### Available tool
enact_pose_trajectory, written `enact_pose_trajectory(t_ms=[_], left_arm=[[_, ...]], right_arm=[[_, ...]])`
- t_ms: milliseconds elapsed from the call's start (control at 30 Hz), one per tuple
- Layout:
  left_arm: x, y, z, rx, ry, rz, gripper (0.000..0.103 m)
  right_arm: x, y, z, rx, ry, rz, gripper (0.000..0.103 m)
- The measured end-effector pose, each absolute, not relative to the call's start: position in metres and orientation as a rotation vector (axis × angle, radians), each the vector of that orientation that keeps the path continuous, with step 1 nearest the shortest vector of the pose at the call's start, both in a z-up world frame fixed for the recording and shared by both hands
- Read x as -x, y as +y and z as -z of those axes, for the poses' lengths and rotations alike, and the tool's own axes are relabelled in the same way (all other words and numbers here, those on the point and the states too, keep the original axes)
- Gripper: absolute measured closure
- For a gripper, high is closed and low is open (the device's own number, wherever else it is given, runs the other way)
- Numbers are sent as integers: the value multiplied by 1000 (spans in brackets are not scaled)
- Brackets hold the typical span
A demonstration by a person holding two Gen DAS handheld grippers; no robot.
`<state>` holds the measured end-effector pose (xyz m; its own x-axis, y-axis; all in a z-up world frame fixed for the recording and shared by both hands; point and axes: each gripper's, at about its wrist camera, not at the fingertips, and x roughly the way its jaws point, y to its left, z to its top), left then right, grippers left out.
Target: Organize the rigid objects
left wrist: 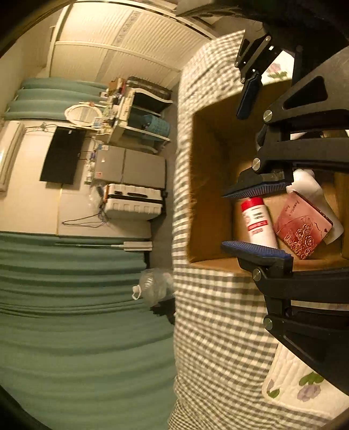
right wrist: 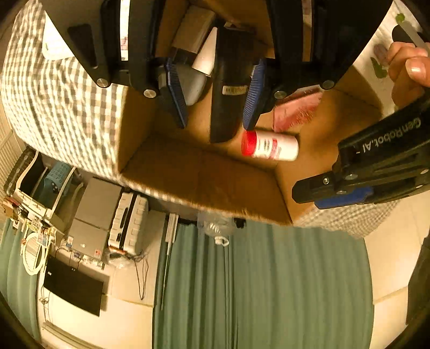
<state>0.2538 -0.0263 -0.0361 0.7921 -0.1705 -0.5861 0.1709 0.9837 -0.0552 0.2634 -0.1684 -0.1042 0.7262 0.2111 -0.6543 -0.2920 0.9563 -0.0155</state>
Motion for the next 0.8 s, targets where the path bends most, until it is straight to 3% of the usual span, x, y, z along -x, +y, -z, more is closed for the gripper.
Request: enact_pose_trajectory(t_ms=[133, 200, 267, 367, 467, 800], left_arm=[[-236, -18, 4, 21, 592, 174, 59], [-226, -16, -11, 19, 554, 155, 59], [-211, -13, -31, 21, 515, 148, 56], [-193, -5, -56, 51, 480, 146, 45], [-173, 3, -82, 90, 444, 142, 44], [-87, 9, -140, 49, 280, 133, 39]], right_arm=[[-243, -167, 71, 115, 637, -257, 59], [-230, -170, 49, 100, 591, -241, 51], [-219, -173, 28, 90, 548, -224, 36], [-197, -177, -5, 79, 481, -193, 27], [-177, -177, -32, 76, 439, -177, 16], [-97, -178, -93, 79, 316, -159, 8]])
